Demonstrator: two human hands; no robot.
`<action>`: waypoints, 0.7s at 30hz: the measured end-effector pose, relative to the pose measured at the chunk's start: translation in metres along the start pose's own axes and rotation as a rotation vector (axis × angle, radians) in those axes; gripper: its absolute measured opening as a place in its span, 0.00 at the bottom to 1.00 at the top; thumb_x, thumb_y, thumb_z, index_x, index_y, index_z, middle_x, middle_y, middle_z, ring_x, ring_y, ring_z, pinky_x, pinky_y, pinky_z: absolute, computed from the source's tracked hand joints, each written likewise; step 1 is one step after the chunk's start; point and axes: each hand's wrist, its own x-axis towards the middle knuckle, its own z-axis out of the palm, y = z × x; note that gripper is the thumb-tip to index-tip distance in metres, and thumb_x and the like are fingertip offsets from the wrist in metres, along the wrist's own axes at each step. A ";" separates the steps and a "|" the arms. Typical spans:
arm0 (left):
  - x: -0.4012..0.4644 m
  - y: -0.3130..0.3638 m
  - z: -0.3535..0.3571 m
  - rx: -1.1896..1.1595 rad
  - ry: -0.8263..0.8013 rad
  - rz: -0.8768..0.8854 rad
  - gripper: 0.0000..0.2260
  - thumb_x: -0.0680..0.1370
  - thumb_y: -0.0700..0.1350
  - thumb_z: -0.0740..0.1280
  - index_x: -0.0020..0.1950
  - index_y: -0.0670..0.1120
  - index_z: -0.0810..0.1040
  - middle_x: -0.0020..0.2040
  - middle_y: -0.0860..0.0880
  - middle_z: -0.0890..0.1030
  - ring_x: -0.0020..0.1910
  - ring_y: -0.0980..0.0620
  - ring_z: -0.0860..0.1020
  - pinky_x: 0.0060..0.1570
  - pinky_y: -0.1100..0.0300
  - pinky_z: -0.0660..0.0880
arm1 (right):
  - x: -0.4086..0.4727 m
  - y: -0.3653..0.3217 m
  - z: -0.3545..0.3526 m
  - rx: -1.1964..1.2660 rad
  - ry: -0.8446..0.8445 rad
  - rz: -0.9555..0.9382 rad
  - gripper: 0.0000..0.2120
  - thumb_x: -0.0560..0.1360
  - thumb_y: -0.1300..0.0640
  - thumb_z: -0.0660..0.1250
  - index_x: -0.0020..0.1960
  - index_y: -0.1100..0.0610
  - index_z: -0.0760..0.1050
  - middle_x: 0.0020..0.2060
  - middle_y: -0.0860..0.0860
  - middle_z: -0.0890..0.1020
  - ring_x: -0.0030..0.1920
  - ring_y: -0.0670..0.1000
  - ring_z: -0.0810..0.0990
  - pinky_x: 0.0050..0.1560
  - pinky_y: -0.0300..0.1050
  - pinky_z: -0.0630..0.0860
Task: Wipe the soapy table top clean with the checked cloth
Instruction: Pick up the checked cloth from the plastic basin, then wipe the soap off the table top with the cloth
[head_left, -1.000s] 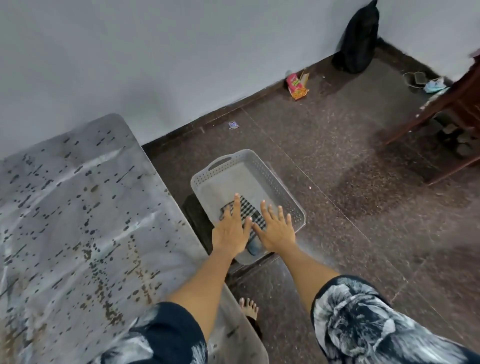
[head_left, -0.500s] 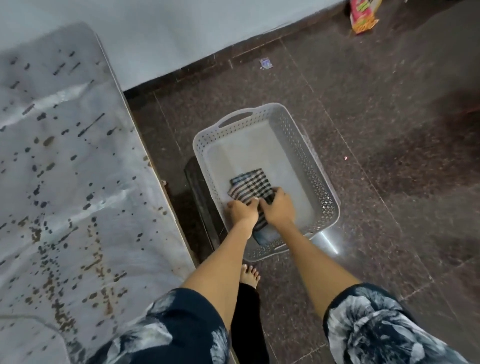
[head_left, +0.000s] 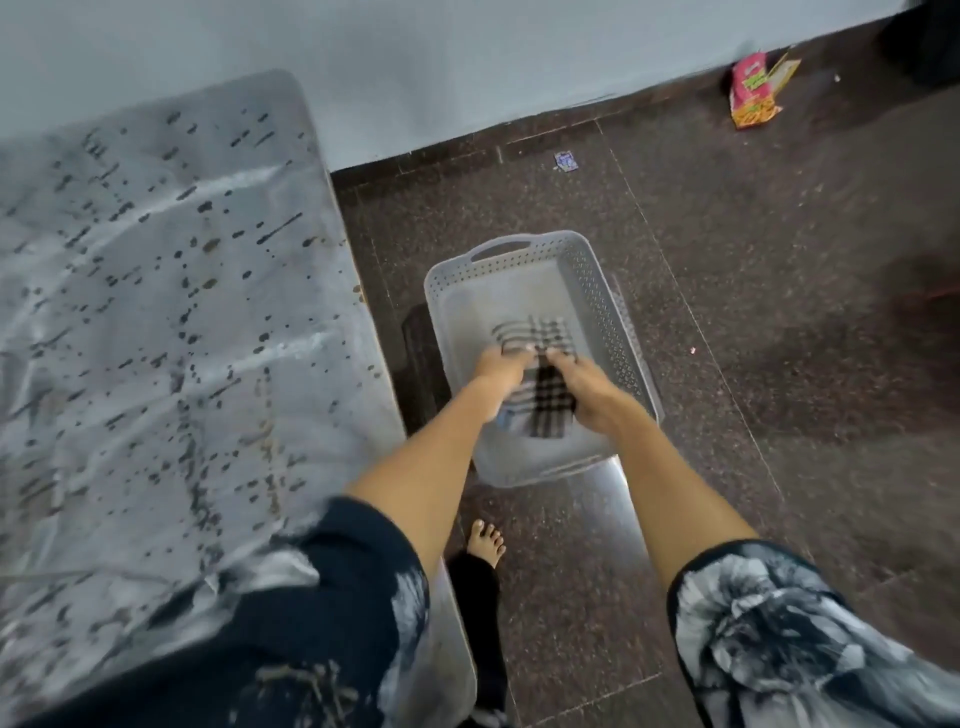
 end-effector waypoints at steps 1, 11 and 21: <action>-0.010 0.008 -0.007 -0.010 0.013 0.045 0.19 0.80 0.49 0.61 0.67 0.41 0.68 0.64 0.45 0.74 0.58 0.45 0.75 0.47 0.59 0.71 | -0.011 -0.010 0.003 0.000 -0.006 -0.035 0.10 0.81 0.54 0.57 0.54 0.59 0.73 0.52 0.56 0.81 0.53 0.55 0.79 0.54 0.50 0.75; -0.095 0.030 -0.108 0.086 0.331 0.428 0.25 0.76 0.58 0.62 0.62 0.38 0.74 0.59 0.40 0.78 0.57 0.41 0.76 0.58 0.47 0.73 | -0.085 -0.072 0.094 -0.016 -0.010 -0.378 0.11 0.79 0.57 0.61 0.59 0.60 0.72 0.51 0.52 0.80 0.49 0.50 0.80 0.48 0.44 0.79; -0.191 -0.074 -0.261 -0.087 0.622 0.435 0.22 0.79 0.55 0.59 0.65 0.40 0.71 0.54 0.47 0.77 0.52 0.49 0.75 0.52 0.58 0.71 | -0.137 -0.046 0.279 -0.289 -0.314 -0.470 0.28 0.76 0.48 0.65 0.72 0.54 0.60 0.66 0.54 0.72 0.63 0.55 0.74 0.61 0.57 0.74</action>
